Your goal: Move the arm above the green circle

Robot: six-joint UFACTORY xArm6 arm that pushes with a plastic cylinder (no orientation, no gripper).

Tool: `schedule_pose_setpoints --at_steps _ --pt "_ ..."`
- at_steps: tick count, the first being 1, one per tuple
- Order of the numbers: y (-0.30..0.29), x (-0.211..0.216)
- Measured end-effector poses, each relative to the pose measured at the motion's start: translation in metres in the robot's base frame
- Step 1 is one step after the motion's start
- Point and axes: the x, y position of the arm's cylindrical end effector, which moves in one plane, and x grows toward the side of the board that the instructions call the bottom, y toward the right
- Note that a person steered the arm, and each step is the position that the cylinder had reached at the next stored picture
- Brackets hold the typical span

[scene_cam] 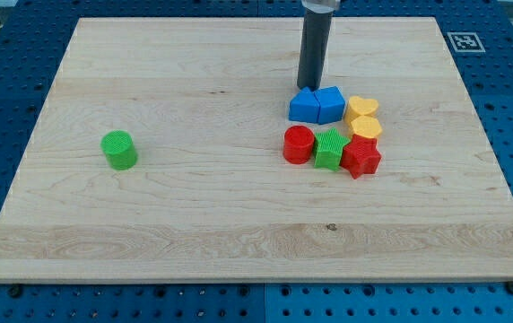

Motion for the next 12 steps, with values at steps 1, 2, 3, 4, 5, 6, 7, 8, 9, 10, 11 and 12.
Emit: schedule_pose_setpoints --at_steps 1,2,3,4,5,6,7,8,9,10,11,12 --pt "0.000 0.000" --pt "-0.022 -0.004" --pt "-0.041 -0.006" --pt "-0.056 -0.006" --pt "-0.089 -0.006" --pt "-0.091 -0.006" --pt "-0.119 -0.006" --pt "-0.137 -0.005" --pt "-0.166 0.014" --pt "-0.168 0.019" --pt "-0.173 0.019" --pt "-0.192 0.019"
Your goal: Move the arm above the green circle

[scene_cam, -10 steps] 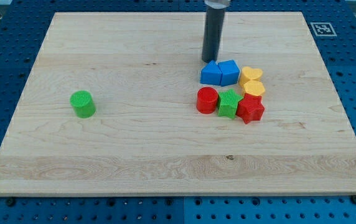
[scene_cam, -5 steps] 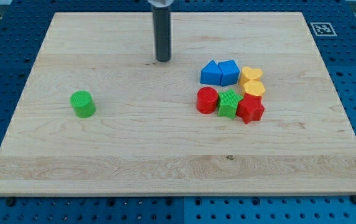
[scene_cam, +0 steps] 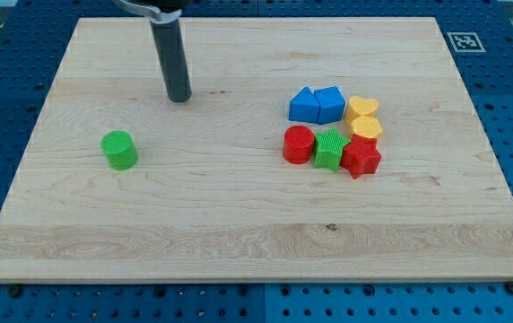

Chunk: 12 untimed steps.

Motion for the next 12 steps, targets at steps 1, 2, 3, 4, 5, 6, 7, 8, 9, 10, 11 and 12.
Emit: schedule_pose_setpoints --at_steps 1,2,3,4,5,6,7,8,9,10,11,12 --pt "-0.007 0.000" --pt "-0.017 -0.005" --pt "-0.045 -0.020" --pt "-0.045 -0.020" --pt "-0.061 -0.022" --pt "-0.065 -0.022" --pt "-0.065 -0.017" --pt "-0.065 -0.002" --pt "-0.065 -0.001" --pt "-0.065 0.014" --pt "-0.072 0.014" --pt "-0.074 0.014"
